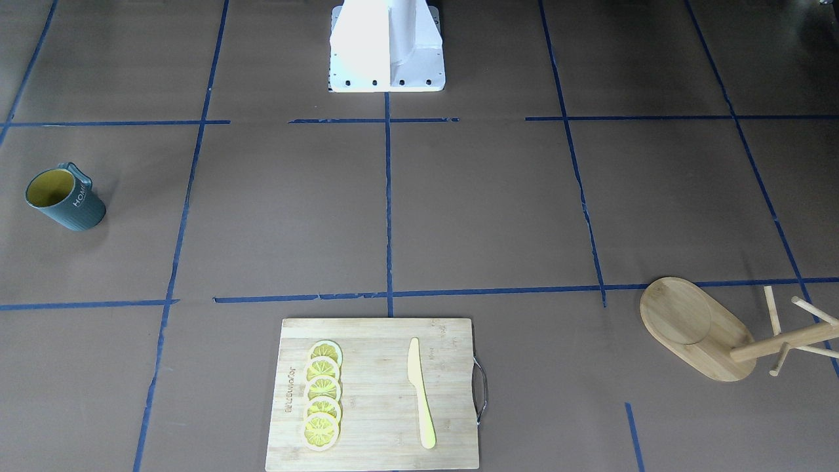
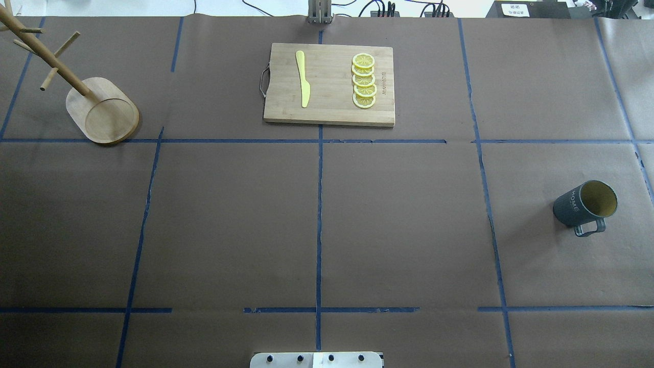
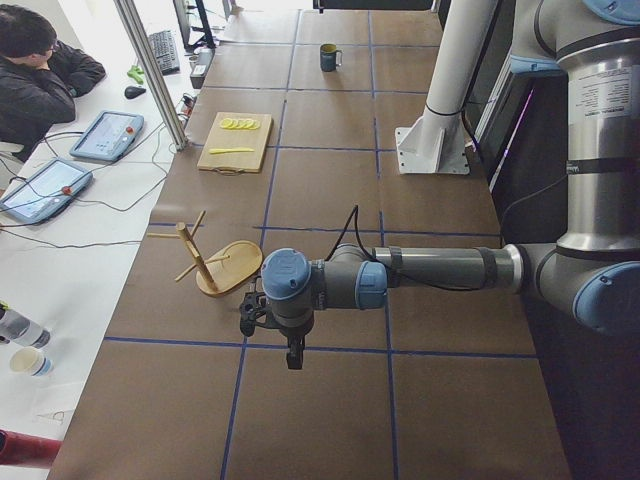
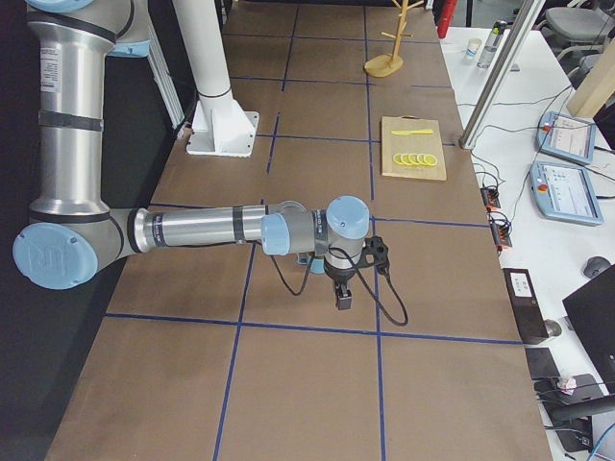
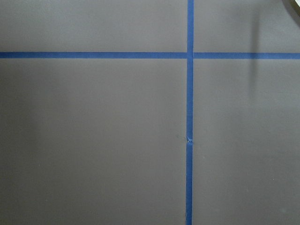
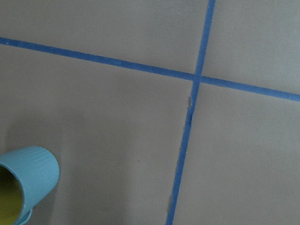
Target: Hang cup on storage rack
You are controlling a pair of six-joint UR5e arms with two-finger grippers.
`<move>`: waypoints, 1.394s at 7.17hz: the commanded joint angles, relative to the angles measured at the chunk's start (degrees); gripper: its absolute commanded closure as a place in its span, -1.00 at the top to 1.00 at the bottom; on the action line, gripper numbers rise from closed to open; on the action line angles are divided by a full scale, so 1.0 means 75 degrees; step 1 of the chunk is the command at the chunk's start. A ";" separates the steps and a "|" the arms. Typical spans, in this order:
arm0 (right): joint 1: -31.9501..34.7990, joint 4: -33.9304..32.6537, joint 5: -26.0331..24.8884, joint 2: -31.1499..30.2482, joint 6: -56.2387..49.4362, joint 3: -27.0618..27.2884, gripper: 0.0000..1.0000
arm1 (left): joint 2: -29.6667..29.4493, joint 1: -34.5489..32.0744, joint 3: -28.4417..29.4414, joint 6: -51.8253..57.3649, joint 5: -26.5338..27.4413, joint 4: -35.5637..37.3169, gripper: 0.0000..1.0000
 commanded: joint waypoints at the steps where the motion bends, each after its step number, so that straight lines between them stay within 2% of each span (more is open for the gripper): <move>1: -0.0682 0.0017 0.0081 0.0334 -0.0023 0.0284 1.00 | 0.0001 0.0014 -0.0002 0.0000 -0.0002 -0.0008 1.00; 3: -0.1243 0.0308 0.0010 0.0276 0.0452 0.0414 1.00 | 0.0001 0.0037 -0.0002 0.0012 -0.0002 -0.0031 1.00; 5: -0.1946 0.1652 -0.0457 -0.0027 0.1810 0.0367 1.00 | -0.0010 0.0037 -0.0002 0.0000 -0.0013 -0.0055 1.00; 6: -0.2239 0.1855 -0.0772 -0.0076 0.1979 0.0297 0.99 | -0.0010 0.0037 -0.0002 0.0000 -0.0013 -0.0066 1.00; 8: -0.2650 0.1869 -0.0869 -0.0076 0.1992 -0.0064 0.93 | -0.0010 0.0037 -0.0026 0.0000 -0.0013 -0.0066 1.00; 9: -0.2792 0.1869 -0.0950 -0.0076 0.1981 -0.0125 0.85 | -0.0010 0.0037 -0.0026 0.0000 -0.0013 -0.0066 1.00; 10: -0.2909 0.1857 -0.1032 -0.0076 0.1981 -0.0148 0.51 | -0.0010 0.0037 -0.0026 0.0000 -0.0013 -0.0066 1.00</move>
